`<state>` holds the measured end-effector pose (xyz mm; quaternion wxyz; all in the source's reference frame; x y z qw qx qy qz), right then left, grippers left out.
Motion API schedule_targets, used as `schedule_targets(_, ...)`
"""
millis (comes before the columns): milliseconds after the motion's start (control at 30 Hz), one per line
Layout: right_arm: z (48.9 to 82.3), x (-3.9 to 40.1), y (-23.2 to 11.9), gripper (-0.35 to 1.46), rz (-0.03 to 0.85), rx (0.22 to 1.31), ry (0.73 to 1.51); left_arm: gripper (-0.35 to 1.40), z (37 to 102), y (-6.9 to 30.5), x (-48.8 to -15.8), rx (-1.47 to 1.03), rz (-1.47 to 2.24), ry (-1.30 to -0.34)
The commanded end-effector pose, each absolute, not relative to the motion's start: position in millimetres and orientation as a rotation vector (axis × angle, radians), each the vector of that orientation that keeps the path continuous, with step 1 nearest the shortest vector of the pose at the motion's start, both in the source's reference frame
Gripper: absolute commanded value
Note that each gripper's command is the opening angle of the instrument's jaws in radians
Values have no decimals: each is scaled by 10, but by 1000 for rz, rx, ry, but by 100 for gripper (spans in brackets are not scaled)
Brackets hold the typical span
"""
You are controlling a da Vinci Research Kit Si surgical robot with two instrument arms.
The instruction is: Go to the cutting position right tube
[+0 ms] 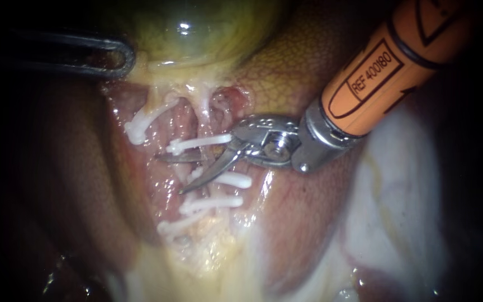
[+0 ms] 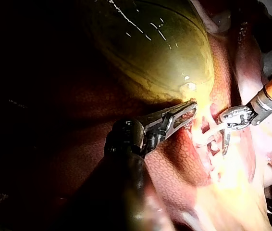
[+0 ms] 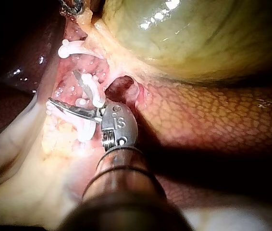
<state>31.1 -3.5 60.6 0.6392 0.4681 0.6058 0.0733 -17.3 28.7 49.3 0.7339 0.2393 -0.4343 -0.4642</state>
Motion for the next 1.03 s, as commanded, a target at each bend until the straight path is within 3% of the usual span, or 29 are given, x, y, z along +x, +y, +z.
schedule_targets(33, 604, 311, -36, 71, 172, 1073, 1392, -35, 493, 287, -173, 526, -1021, -955)
schedule_targets(267, 573, 311, -35, 66, 158, 1129, 1464, -35, 493, 287, -173, 526, -1021, -955)
schedule_targets(500, 544, 306, -28, 66, 156, 1160, 1486, -35, 493, 287, -172, 526, -1020, -955)
schedule_targets(1033, 540, 305, -27, 74, 157, 1164, 1490, -35, 493, 287, -172, 527, -1020, -955)
